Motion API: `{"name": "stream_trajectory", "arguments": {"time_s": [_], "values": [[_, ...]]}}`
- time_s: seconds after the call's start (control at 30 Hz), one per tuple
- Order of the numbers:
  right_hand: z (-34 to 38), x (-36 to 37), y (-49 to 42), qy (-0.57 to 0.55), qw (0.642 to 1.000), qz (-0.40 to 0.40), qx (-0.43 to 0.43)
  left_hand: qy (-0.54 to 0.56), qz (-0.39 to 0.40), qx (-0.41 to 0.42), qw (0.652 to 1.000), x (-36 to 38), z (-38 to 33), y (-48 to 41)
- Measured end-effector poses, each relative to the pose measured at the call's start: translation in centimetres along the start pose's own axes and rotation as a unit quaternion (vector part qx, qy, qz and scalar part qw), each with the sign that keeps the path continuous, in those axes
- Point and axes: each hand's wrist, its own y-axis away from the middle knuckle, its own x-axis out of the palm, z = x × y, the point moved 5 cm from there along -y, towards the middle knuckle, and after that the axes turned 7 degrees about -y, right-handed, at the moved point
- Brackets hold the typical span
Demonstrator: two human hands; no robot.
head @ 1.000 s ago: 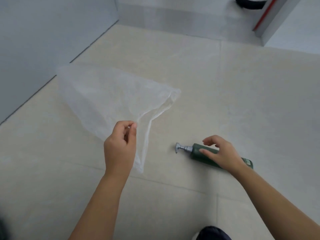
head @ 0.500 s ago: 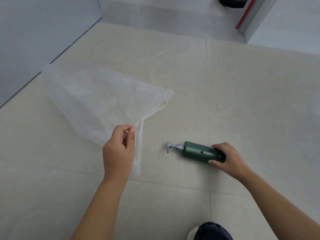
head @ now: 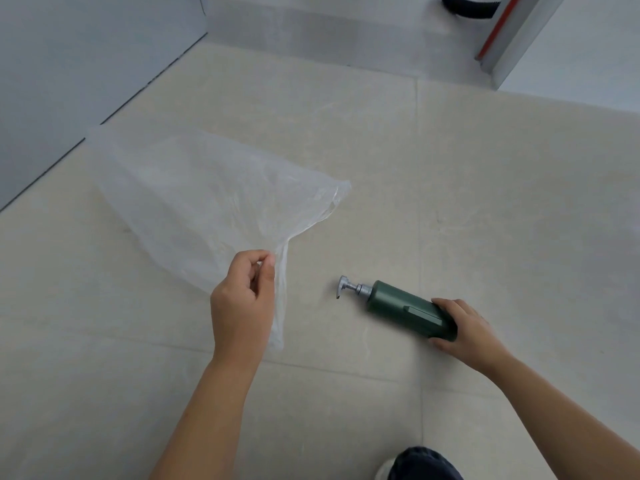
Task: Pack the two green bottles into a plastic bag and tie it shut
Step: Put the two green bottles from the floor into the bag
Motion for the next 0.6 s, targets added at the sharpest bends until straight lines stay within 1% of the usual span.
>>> {"name": "stream_trajectory", "arguments": {"time_s": [0.2,0.6], "values": [[0.1,0.2,0.1,-0.019,1.000,0.011,-0.002,0.004,-0.003,0.002,1.000,0.3,-0.2,0.0],[1.1,0.5,0.4,-0.050,0.999,-0.018,0.003,0.012,-0.019,0.011,1.000,-0.1,-1.0,-0.2]]}}
